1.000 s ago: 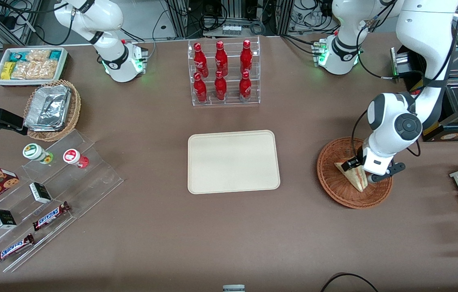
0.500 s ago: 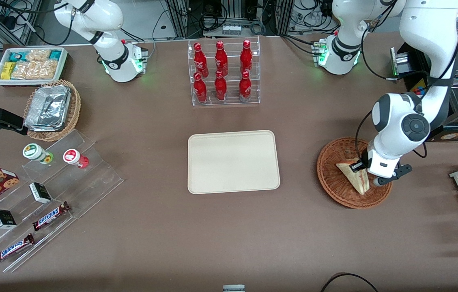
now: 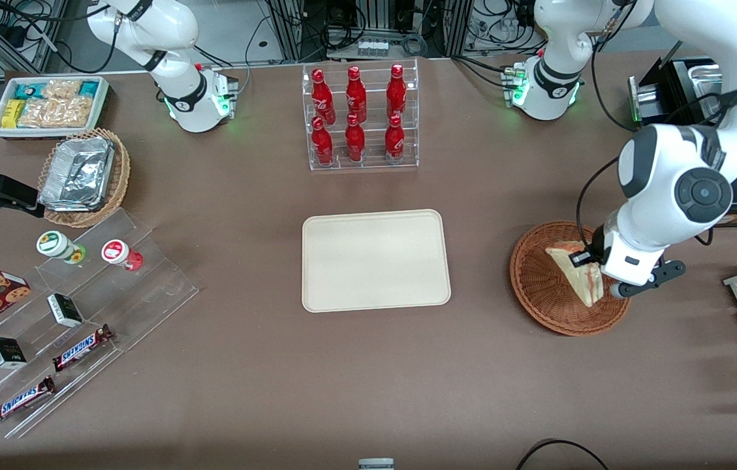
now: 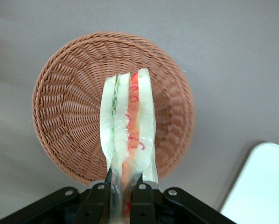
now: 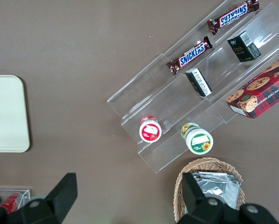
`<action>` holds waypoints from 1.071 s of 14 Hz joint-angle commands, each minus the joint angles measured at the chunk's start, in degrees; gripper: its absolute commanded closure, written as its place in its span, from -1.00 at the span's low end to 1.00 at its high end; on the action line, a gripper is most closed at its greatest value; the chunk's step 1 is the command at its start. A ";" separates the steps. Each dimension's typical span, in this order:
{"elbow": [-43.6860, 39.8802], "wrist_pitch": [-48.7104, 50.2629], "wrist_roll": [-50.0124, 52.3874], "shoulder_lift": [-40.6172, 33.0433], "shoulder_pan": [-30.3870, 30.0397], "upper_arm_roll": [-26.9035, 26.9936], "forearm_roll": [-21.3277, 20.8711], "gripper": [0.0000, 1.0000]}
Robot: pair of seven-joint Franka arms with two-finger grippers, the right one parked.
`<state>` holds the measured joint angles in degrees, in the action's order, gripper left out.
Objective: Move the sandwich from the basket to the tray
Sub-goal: 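Carry the sandwich with the left gripper over the beige tray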
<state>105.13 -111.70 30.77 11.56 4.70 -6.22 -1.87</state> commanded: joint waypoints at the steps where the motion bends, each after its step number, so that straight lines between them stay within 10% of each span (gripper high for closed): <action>1: -5.54 3.94 1.83 0.92 5.56 -0.11 -0.51 1.00; 15: -21.27 2.72 11.06 20.68 30.79 -0.29 0.46 1.00</action>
<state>88.58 -109.58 41.04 28.05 32.88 -7.17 -1.75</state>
